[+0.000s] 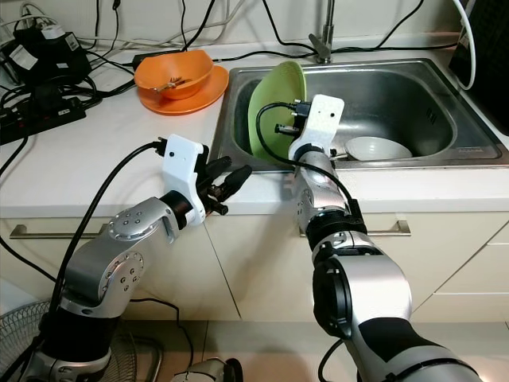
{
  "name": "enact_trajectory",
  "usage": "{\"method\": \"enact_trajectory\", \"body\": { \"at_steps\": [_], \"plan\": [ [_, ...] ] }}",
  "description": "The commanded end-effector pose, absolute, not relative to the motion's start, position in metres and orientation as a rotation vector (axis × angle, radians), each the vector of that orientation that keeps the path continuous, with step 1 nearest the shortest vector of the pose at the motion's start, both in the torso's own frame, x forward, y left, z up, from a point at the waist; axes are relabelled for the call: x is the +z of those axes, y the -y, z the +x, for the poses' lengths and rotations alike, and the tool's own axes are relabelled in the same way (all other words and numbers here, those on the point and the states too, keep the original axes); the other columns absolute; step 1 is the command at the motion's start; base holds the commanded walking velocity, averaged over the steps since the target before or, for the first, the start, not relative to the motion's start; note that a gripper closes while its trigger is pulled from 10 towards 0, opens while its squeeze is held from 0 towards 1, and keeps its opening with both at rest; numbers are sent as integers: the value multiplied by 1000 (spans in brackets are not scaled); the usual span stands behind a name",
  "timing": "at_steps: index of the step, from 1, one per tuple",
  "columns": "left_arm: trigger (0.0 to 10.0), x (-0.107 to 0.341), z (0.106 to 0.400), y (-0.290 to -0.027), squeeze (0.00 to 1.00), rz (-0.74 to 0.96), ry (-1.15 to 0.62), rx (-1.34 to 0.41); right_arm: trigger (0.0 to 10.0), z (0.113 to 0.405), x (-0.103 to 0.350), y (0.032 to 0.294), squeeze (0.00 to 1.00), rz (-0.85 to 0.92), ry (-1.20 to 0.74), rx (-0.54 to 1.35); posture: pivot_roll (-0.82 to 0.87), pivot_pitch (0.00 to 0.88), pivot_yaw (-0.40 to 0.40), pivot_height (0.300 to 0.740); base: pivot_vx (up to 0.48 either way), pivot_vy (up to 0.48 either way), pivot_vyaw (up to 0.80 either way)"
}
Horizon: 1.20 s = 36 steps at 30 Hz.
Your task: Kitchen organization
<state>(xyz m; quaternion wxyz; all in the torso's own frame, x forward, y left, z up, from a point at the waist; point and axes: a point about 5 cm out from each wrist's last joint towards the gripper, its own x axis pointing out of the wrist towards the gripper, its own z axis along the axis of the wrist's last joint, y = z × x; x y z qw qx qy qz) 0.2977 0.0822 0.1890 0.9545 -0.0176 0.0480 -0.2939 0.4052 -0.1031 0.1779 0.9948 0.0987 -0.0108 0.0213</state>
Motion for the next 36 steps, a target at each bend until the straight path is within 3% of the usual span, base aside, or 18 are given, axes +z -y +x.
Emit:
{"method": "enact_trajectory", "body": {
  "at_steps": [1,11,19,27,28,29,32,33,34,35,36],
  "plan": [
    [10000,190,296,-83,0,-27,-100,-601,10000,403,172,94,0,175,-6,92,209,56,106,740,0,0,0],
    [10000,189,296,-84,0,-18,-104,-593,10000,401,166,92,0,163,-38,105,207,54,108,740,0,0,0],
    [10000,175,304,-105,0,97,-188,-484,10000,402,162,102,0,159,-52,72,210,55,106,740,0,0,0],
    [10000,176,303,-100,0,97,-186,-502,10000,402,162,103,0,158,-58,68,211,55,106,740,0,0,0],
    [10000,175,302,-99,0,99,-189,-506,10000,401,161,102,584,157,-61,72,212,55,105,740,0,0,0],
    [10000,175,302,-99,0,99,-190,-507,10000,401,161,102,1000,159,-62,75,212,55,105,740,0,0,0],
    [10000,175,302,-99,0,100,-192,-506,10000,401,161,102,1000,153,-63,74,211,54,106,740,0,0,0],
    [10000,175,302,-99,0,100,-192,-507,10000,401,161,102,627,150,-62,74,210,54,106,740,0,0,0],
    [10000,175,302,-99,0,100,-193,-508,10000,401,161,102,627,148,-62,73,209,55,107,740,0,0,0],
    [10000,175,302,-99,0,100,-193,-509,10000,401,161,102,0,147,-61,73,209,53,106,740,0,0,0],
    [10000,175,302,-99,0,100,-193,-510,10000,401,161,102,0,148,-60,73,210,53,105,740,0,0,0]
  ]
}}
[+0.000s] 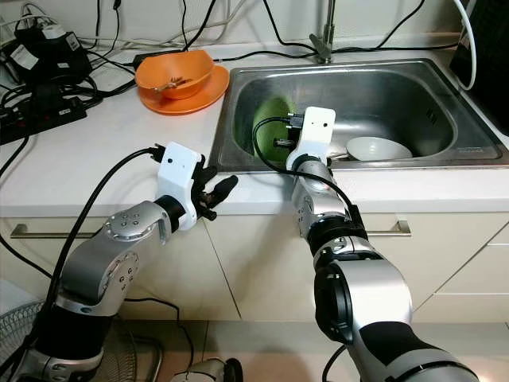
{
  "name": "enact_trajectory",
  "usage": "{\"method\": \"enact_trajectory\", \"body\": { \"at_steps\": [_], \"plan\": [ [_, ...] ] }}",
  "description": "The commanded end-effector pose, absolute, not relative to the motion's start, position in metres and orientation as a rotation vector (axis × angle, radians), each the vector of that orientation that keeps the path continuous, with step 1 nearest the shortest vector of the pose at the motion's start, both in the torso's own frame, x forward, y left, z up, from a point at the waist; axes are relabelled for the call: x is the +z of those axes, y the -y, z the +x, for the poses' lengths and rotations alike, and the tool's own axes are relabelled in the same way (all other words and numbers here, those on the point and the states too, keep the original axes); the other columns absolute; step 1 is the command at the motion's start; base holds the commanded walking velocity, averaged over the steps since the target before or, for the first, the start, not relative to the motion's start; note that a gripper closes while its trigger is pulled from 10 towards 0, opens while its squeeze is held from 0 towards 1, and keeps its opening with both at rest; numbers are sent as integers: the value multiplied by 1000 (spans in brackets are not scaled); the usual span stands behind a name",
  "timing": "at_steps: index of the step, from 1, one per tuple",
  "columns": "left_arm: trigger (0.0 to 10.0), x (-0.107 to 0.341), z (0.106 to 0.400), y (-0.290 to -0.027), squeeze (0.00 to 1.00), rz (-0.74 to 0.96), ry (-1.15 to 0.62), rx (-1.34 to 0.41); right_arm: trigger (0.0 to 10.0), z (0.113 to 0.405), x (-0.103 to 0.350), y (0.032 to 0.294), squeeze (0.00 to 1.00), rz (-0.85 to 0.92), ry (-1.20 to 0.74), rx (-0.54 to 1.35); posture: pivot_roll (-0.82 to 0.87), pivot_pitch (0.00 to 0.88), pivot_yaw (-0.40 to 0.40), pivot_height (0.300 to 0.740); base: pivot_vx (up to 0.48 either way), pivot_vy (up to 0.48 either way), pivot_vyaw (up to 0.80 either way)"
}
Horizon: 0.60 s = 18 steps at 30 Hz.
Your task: Kitchen organization
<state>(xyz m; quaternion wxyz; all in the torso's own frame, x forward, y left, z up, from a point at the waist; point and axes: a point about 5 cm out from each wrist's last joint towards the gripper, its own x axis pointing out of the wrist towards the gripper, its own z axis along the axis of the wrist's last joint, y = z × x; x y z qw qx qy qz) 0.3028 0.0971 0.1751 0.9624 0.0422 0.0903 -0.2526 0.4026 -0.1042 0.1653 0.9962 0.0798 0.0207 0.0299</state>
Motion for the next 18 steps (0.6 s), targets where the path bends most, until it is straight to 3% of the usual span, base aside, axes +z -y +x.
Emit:
{"method": "enact_trajectory", "body": {
  "at_steps": [1,13,18],
  "plan": [
    [10000,175,302,-98,0,99,-192,-512,10000,401,161,102,0,148,-60,73,210,53,106,740,0,0,0],
    [10000,175,305,-101,0,107,-174,-486,10000,403,170,104,0,182,-12,63,207,49,103,740,0,0,0],
    [10000,182,318,-117,0,123,-57,-334,10000,404,198,102,0,171,169,89,202,41,99,740,0,0,0]
  ]
}}
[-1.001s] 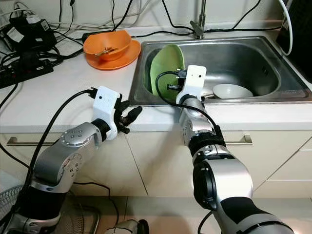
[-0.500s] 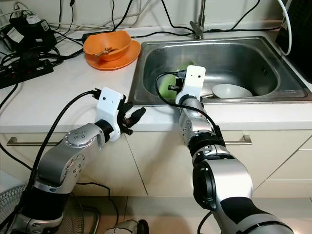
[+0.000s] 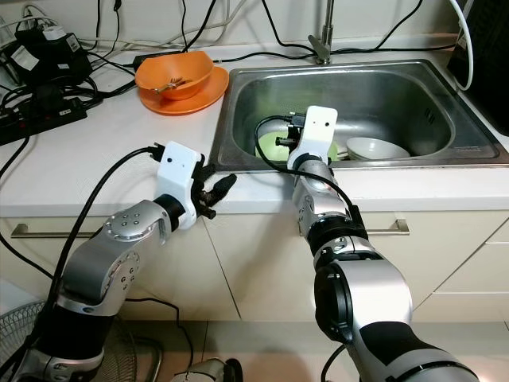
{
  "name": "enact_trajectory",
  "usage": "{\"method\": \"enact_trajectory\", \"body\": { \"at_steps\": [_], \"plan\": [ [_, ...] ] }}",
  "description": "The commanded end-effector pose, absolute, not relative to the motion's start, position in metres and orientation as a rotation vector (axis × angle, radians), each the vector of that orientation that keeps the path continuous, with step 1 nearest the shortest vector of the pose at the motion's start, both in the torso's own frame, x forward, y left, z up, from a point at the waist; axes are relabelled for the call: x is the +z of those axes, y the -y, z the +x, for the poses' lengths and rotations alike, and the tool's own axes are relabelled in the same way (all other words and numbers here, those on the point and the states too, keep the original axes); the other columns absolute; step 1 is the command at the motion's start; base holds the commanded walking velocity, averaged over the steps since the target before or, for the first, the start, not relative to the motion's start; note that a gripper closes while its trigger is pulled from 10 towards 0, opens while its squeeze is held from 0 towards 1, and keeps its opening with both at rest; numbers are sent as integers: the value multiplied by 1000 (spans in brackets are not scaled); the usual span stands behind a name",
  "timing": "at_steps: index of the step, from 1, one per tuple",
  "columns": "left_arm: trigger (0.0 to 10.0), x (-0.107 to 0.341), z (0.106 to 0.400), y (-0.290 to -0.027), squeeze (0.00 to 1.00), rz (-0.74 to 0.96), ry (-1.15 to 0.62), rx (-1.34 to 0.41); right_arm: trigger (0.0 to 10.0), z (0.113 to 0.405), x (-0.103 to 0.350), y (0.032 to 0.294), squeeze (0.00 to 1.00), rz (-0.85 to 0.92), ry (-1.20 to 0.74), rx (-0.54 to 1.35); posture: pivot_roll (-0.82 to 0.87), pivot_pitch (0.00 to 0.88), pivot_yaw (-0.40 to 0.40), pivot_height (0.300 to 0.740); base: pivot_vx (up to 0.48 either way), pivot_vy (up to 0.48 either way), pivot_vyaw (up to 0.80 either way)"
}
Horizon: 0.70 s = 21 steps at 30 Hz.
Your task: Kitchen organization
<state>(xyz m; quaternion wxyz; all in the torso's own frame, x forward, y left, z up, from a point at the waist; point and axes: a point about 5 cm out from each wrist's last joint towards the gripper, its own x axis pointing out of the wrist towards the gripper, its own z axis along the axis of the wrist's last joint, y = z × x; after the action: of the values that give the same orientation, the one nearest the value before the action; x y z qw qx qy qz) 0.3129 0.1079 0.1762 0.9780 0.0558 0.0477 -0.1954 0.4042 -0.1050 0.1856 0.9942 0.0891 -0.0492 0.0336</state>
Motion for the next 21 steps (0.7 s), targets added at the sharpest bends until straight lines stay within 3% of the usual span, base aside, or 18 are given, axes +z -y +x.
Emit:
{"method": "enact_trajectory", "body": {
  "at_steps": [1,9,21],
  "plan": [
    [10000,184,320,-120,0,122,-35,-309,10000,404,202,101,0,164,199,94,202,41,99,740,0,0,0],
    [10000,204,331,-148,0,115,163,-103,10000,388,214,105,0,96,402,96,186,34,100,740,0,0,0],
    [10000,200,329,-163,0,41,289,-18,10000,366,194,135,0,115,435,-16,149,15,111,740,0,0,0]
  ]
}}
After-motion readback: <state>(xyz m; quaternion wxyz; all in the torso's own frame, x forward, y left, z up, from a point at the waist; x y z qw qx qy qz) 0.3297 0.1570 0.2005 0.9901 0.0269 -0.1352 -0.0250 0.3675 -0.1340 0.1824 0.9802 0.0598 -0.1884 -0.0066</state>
